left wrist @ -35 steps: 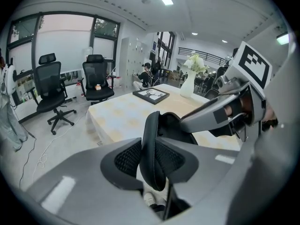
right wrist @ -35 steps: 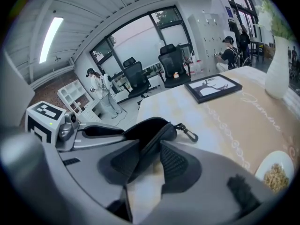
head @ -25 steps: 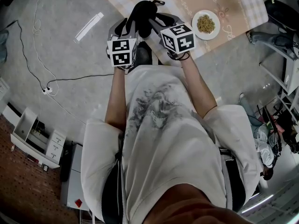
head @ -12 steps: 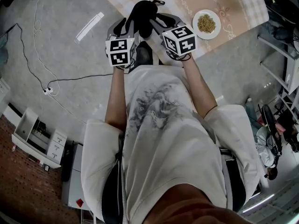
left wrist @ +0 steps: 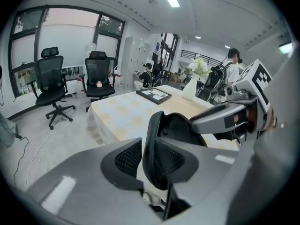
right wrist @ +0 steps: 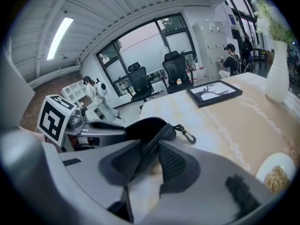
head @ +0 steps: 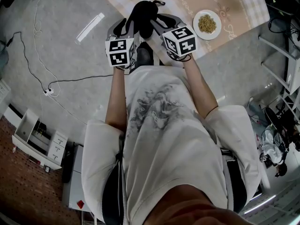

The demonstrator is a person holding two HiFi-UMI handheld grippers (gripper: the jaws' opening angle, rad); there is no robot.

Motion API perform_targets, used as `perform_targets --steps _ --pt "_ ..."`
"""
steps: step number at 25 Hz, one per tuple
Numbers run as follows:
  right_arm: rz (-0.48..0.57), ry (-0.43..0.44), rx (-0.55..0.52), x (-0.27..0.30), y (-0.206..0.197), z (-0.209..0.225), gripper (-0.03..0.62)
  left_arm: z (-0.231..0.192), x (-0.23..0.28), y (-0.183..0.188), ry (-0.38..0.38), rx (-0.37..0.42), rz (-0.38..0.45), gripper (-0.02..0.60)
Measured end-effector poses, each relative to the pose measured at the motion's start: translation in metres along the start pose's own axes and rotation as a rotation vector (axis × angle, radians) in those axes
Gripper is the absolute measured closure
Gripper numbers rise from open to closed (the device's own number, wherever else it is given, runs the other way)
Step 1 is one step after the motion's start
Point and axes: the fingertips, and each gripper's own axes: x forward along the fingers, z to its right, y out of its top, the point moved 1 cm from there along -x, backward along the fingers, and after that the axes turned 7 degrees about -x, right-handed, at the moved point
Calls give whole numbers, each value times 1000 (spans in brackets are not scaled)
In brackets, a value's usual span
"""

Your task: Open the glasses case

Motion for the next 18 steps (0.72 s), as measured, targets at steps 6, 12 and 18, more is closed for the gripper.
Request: perform_targets --steps 6,12,18 --pt "-3 -2 0 0 0 0 461 0 1 0 -4 -7 1 488" --pt "-5 -5 -1 0 1 0 462 -1 0 1 -7 -9 0 488" --pt "-5 -6 -1 1 0 0 464 -2 0 0 -8 -8 2 488"
